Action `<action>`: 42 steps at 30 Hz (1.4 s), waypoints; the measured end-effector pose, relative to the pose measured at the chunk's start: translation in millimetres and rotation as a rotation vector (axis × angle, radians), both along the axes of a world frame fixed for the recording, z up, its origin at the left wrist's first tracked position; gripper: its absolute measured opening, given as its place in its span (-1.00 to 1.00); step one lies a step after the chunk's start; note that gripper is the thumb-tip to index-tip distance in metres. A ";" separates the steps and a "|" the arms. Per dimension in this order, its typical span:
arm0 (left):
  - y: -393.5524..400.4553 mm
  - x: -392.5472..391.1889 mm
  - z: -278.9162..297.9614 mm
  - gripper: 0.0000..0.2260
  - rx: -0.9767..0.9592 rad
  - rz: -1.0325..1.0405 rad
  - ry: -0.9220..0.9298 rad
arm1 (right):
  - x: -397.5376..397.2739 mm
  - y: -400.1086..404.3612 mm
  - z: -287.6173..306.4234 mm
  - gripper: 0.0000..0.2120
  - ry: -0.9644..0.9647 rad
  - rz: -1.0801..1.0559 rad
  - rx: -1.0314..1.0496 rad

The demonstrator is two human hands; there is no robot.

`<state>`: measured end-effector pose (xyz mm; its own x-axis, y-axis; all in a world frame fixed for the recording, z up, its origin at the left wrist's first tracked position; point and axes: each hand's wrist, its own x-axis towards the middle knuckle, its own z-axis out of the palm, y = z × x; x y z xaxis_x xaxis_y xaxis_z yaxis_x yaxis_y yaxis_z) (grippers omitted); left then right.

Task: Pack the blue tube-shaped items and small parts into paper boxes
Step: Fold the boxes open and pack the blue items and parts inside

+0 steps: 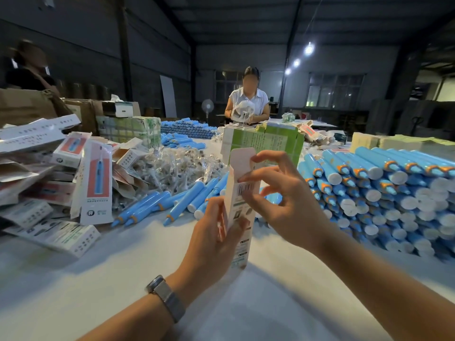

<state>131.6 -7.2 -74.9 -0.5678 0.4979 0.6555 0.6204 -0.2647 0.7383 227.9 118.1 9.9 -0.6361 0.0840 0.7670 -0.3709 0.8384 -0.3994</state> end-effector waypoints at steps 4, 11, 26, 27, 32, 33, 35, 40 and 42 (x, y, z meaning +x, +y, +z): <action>-3.7 -1.3 2.5 -0.76 -0.007 -0.079 -0.010 | -3.3 -3.6 -3.1 -0.53 0.020 0.094 -0.244; -11.9 3.5 8.2 -0.46 0.104 -0.195 0.017 | -4.1 -13.2 -11.1 -0.50 0.041 0.172 -0.424; -17.3 0.8 13.9 -0.59 0.223 -0.211 0.072 | -3.4 -17.4 -17.5 -0.63 -0.044 0.287 -0.473; -17.2 -0.5 13.6 -0.59 0.219 -0.208 0.071 | -3.8 -17.4 -18.4 -0.64 -0.043 0.282 -0.466; -16.1 -2.8 20.0 -0.62 0.208 -0.218 0.072 | -5.8 -17.1 -20.7 -0.71 -0.028 0.239 -0.447; -16.2 -2.8 21.3 -0.63 0.201 -0.214 0.074 | -6.2 -16.6 -20.7 -0.71 -0.027 0.233 -0.442; -16.9 -3.0 22.4 -0.66 0.190 -0.203 0.064 | -6.8 -15.3 -20.9 -0.72 -0.019 0.223 -0.432; -18.1 -1.6 21.5 -0.70 0.175 -0.208 0.038 | -5.9 -15.8 -20.6 -0.75 0.003 0.192 -0.396; -18.4 -0.5 21.1 -0.74 0.166 -0.221 0.031 | -5.2 -16.7 -20.7 -0.75 0.010 0.186 -0.399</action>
<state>131.0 -25.5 -53.8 -0.4357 0.4912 0.7542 0.5562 -0.5118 0.6547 222.6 101.4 -10.8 -0.6609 0.2594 0.7042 -0.5070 0.5375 -0.6738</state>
